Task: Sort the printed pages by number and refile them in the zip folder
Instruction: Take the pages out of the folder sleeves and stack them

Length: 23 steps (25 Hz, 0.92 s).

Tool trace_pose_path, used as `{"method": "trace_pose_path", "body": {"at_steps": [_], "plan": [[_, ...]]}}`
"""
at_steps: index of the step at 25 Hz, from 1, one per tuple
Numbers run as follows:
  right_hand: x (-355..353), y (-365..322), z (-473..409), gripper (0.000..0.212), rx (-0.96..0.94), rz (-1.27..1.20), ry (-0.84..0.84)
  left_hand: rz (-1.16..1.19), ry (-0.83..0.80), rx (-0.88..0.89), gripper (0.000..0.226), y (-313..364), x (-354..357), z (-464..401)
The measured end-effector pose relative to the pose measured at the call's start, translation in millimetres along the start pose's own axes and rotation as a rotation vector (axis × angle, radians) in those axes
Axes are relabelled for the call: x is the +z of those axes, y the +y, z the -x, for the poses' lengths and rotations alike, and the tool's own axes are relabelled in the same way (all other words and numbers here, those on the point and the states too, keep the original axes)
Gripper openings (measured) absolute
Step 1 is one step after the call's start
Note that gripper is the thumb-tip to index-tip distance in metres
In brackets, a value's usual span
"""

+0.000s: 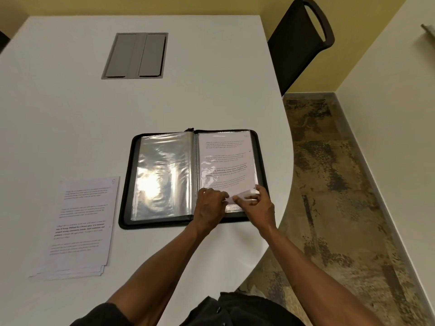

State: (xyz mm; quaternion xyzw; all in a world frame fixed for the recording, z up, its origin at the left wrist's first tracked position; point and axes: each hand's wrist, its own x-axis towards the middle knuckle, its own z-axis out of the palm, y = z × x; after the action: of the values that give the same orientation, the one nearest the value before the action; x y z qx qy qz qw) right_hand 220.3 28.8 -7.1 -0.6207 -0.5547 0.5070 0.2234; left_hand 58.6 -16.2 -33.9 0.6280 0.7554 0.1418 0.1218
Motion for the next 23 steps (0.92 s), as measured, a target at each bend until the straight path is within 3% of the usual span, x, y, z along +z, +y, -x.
{"method": "trace_pose_path", "body": {"at_steps": [2, 8, 14, 20, 23], "plan": [[6.0, 7.4, 5.1, 0.080, -0.019, 0.014, -0.039, 0.034, -0.003, -0.027, 0.015, -1.9, -1.0, -1.9], [18.1, -0.6, -0.1, 0.058, 0.015, -0.017, 0.081, 0.065, -0.005, 0.071, 0.016, -8.0, 1.4, -4.7], [27.2, 5.5, -7.9, 0.077, 0.095, -0.078, -0.004, 0.143, 0.026, 0.026, 0.020, -9.2, 0.0, -6.3], [38.0, 9.0, -10.2, 0.051, 0.257, -0.145, 0.128, 0.268, 0.076, -0.057, 0.014, -11.2, -4.5, -4.9], [45.6, 5.9, -7.4, 0.050, 0.221, -0.113, 0.140, 0.267, 0.075, -0.036, 0.016, -8.3, -6.8, -2.6]]}}
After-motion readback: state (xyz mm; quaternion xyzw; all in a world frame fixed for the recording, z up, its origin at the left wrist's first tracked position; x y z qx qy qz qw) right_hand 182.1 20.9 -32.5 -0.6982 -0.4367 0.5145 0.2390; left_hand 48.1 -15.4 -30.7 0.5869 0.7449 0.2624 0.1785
